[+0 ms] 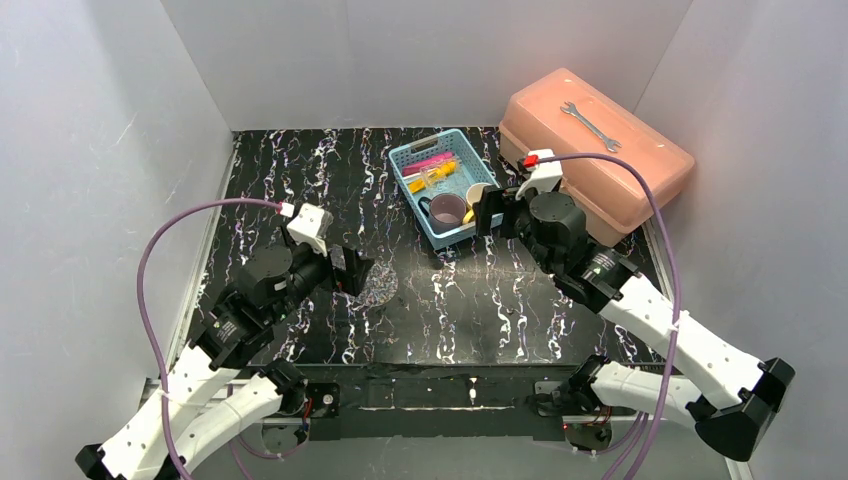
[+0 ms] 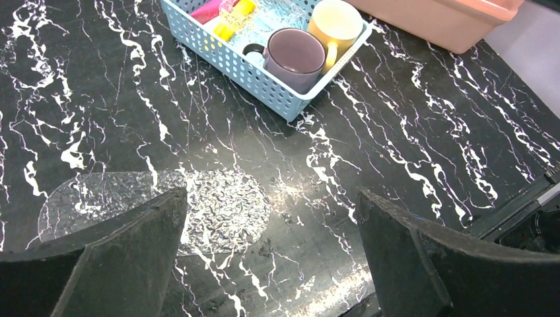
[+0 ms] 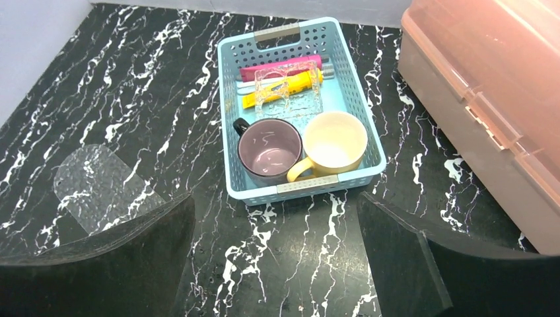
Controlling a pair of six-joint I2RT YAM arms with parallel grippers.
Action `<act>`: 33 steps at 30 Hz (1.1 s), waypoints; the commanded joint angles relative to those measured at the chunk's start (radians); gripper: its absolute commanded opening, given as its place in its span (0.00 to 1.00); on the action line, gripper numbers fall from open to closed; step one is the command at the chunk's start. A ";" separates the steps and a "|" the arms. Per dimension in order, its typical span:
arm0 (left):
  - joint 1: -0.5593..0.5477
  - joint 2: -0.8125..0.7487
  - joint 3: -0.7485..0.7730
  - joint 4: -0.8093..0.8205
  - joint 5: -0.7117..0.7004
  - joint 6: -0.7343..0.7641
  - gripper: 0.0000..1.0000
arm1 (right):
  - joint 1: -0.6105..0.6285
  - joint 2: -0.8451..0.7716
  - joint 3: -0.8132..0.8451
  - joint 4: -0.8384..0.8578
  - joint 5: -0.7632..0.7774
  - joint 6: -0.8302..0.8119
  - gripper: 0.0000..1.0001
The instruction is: Prepare toiletry sets of a toothbrush and toothpaste on the tray
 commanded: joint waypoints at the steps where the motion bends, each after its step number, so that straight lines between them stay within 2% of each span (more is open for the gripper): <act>1: -0.002 -0.013 -0.007 0.035 0.007 0.022 0.98 | 0.002 0.033 0.063 -0.002 0.022 0.000 1.00; 7: -0.003 0.004 -0.008 0.028 0.022 0.018 0.98 | 0.003 0.131 0.155 -0.111 0.061 -0.012 1.00; 17: -0.002 0.037 0.003 0.009 0.021 0.021 0.98 | 0.002 0.241 0.200 -0.173 0.092 0.050 1.00; 23: -0.003 0.034 0.000 0.004 0.004 0.024 0.98 | -0.003 0.341 0.246 -0.261 0.110 0.158 1.00; 24: -0.002 0.034 0.000 0.002 0.003 0.025 0.98 | -0.006 0.358 0.252 -0.275 0.118 0.183 0.96; 33: -0.003 0.037 -0.003 -0.006 -0.017 0.039 0.98 | -0.052 0.468 0.257 -0.340 0.143 0.427 0.86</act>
